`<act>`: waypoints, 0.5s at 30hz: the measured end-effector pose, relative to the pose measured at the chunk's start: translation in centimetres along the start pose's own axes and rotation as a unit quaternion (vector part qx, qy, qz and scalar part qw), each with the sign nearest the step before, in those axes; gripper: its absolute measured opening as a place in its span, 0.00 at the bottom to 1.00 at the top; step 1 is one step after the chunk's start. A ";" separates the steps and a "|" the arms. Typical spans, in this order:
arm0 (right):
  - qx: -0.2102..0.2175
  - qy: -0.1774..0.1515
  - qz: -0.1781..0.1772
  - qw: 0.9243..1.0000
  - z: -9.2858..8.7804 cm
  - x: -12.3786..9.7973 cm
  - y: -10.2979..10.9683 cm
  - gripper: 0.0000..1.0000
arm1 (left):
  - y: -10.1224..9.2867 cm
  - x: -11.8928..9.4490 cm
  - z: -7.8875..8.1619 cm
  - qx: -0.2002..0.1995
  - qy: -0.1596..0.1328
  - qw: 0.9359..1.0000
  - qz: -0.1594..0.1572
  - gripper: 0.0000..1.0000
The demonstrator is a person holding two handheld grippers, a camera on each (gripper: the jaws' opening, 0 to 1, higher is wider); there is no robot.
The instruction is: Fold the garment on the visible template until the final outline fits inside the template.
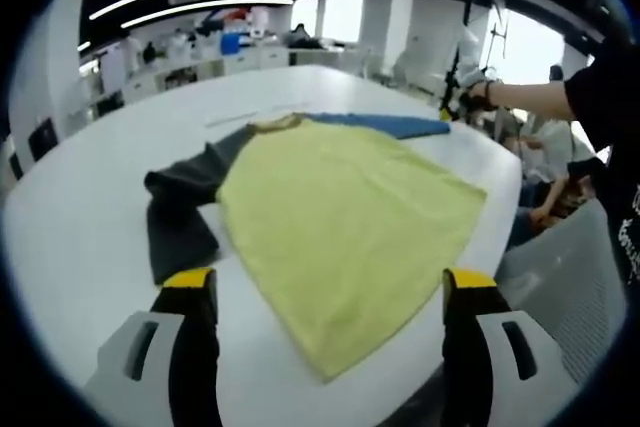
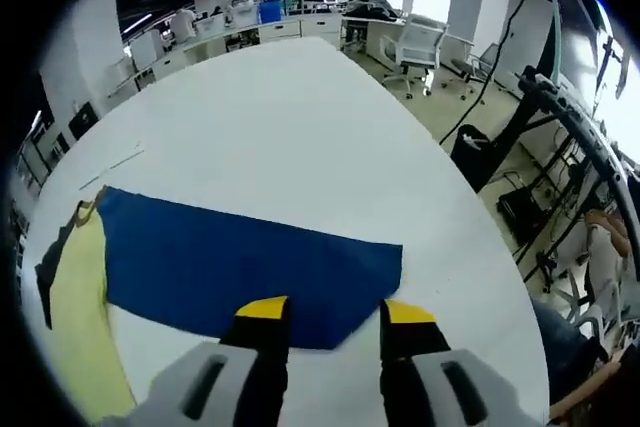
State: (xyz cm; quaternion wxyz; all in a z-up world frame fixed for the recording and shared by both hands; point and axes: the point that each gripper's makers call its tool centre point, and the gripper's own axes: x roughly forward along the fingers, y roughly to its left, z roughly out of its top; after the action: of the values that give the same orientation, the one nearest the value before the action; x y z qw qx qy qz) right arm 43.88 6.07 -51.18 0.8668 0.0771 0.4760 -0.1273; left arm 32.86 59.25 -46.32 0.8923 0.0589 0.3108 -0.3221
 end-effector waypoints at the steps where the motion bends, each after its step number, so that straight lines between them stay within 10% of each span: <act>1: 0.003 0.007 -0.002 1.000 -0.3 0.2 -0.1 0.32 | 0.0 0.0 0.0 -0.001 0.000 1.000 0.000 0.89; 15: 0.028 0.020 -0.002 0.999 -1.2 0.5 -0.8 0.02 | 0.3 -0.3 -0.3 0.000 0.004 1.000 0.008 0.89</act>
State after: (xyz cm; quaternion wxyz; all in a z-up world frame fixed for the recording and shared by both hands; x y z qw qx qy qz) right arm 42.91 5.53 -52.29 0.8544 0.1028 0.4894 -0.1409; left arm 32.69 59.69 -46.44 0.8936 0.0628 0.3140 -0.3145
